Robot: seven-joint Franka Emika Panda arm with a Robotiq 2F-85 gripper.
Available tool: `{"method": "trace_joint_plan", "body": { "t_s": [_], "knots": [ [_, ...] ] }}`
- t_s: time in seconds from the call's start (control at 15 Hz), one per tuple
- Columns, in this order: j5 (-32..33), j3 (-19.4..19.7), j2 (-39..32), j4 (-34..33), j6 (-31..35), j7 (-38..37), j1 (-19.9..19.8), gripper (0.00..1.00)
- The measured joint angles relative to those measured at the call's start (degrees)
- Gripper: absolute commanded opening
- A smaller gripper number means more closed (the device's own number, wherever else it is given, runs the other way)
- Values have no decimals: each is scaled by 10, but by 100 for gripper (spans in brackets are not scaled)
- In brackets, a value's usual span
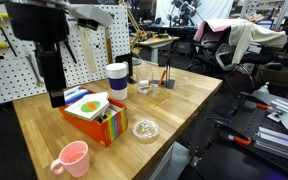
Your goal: Pour the water in the pink cup into the white and blue cup
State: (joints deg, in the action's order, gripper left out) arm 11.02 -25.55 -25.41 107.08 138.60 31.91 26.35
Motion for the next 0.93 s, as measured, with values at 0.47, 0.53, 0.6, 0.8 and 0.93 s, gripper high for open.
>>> {"method": "trace_joint_plan", "body": {
  "t_s": [0.47, 0.53, 0.6, 0.8, 0.93],
  "knots": [
    [0, 0, -10, -1, 2, 0, 1, 100],
    [0, -1, -16, -2, 6, 0, 4, 100],
    [0, -3, -25, -3, 9, 0, 8, 100],
    [2, -11, -58, -16, 16, 0, 28, 100],
    [4, -13, -80, -29, 16, 0, 42, 100]
  ]
}}
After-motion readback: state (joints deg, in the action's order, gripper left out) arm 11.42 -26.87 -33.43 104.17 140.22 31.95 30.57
